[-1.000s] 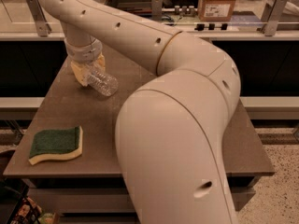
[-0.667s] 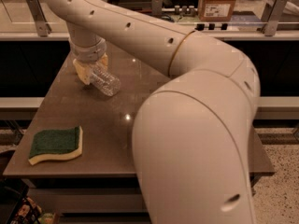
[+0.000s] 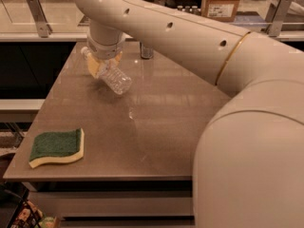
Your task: Place water bottle upright
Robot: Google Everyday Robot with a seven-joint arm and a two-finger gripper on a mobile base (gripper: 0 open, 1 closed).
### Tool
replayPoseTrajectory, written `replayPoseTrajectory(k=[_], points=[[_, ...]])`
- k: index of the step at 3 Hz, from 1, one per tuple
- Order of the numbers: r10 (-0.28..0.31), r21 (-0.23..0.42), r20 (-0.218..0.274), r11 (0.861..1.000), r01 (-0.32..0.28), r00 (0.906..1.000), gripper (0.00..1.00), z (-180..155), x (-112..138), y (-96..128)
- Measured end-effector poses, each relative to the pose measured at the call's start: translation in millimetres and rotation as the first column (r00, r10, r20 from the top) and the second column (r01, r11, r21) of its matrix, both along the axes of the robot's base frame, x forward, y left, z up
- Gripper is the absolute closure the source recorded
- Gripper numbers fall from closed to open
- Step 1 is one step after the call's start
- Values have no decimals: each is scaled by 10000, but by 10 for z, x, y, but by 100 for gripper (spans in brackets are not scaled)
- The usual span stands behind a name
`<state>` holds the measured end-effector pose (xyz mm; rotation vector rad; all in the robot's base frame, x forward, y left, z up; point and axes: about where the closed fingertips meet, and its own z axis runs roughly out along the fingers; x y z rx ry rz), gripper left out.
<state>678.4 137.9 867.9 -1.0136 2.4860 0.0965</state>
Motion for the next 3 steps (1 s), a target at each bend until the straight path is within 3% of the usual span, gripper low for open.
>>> replayPoseTrajectory(k=[1, 2, 3], points=[[103, 783, 828, 9968, -169, 9965, 100, 208, 9, -119], [294, 1621, 1836, 9850, -598, 9826, 100, 448, 10, -177], [621, 2496, 2894, 9585, -1380, 9552, 100, 657, 38, -143]])
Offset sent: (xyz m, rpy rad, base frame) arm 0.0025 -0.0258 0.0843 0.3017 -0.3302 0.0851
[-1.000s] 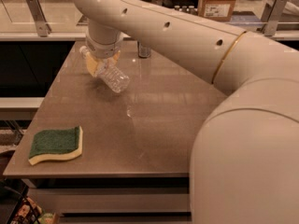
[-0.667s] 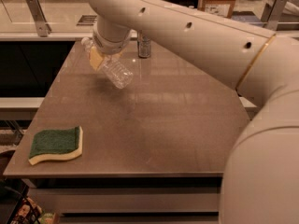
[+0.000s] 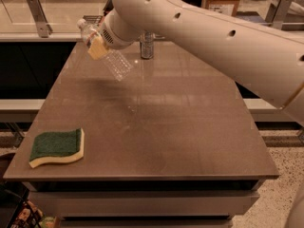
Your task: Place water bottle upright
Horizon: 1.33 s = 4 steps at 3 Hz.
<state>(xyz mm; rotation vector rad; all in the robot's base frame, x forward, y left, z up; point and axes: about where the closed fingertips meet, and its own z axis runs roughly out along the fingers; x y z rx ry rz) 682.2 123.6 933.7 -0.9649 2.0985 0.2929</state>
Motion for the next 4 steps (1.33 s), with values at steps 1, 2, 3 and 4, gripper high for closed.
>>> replayPoseTrajectory(k=[1, 2, 3, 4], points=[[782, 898, 946, 9922, -868, 9924, 100, 165, 31, 135], [1535, 1636, 1799, 9693, -1834, 9716, 100, 217, 18, 291], [2108, 2273, 2535, 9357, -2699, 9441, 100, 207, 0, 449], [2412, 2981, 3137, 8933, -3365, 9184, 100, 143, 4, 550]])
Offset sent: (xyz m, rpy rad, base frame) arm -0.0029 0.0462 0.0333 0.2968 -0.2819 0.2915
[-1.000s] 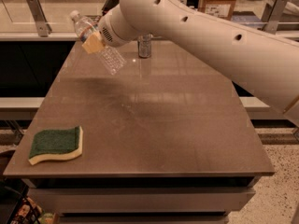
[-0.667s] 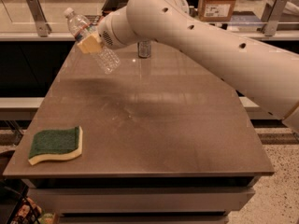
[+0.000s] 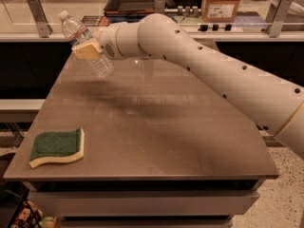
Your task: Place water bottle upright
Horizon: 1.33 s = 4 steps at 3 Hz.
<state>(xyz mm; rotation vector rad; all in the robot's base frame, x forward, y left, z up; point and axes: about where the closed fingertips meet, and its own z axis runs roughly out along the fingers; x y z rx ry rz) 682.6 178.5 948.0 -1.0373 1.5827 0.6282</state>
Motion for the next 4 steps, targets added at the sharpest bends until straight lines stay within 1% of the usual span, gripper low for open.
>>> replayPoseTrajectory(k=[1, 2, 3, 4], points=[[283, 796, 67, 9964, -288, 9996, 100, -82, 8, 22], [332, 1369, -129, 9901, -311, 9994, 100, -177, 29, 21], [383, 1831, -630, 9827, -262, 9973, 100, -296, 80, 16], [418, 2145, -876, 9765, -222, 9953, 100, -360, 112, 13]])
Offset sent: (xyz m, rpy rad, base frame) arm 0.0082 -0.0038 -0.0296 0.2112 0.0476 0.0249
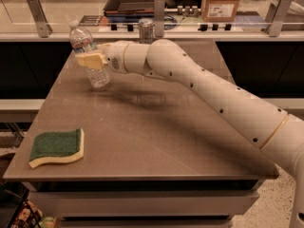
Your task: Place water bottle upright
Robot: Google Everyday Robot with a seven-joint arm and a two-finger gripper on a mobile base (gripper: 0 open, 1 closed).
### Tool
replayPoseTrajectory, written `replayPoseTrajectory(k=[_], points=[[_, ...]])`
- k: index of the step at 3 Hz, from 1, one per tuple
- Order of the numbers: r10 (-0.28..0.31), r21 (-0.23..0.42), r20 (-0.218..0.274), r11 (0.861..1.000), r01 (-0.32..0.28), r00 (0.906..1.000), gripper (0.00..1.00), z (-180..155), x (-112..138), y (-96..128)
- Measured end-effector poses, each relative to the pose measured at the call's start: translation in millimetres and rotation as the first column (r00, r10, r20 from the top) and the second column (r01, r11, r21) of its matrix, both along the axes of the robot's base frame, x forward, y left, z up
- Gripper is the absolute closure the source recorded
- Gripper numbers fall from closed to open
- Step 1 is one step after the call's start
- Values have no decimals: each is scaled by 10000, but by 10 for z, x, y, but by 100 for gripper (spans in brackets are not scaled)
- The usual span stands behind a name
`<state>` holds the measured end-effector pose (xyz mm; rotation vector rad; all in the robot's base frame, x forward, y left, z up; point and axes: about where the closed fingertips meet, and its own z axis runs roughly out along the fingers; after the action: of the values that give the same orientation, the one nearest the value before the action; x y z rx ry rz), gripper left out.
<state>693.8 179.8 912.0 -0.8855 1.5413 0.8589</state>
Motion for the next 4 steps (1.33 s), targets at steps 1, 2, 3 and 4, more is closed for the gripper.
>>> replayPoseTrajectory(k=[1, 2, 3, 4], points=[[-27, 476, 18, 9989, 26, 10000, 100, -47, 33, -19], [-177, 1198, 399, 9927, 128, 9990, 100, -102, 62, -56], [-395, 1796, 829, 9834, 241, 9958, 100, -138, 42, -95], [-219, 1876, 876, 9822, 51, 9959, 82, -105, 3, 18]])
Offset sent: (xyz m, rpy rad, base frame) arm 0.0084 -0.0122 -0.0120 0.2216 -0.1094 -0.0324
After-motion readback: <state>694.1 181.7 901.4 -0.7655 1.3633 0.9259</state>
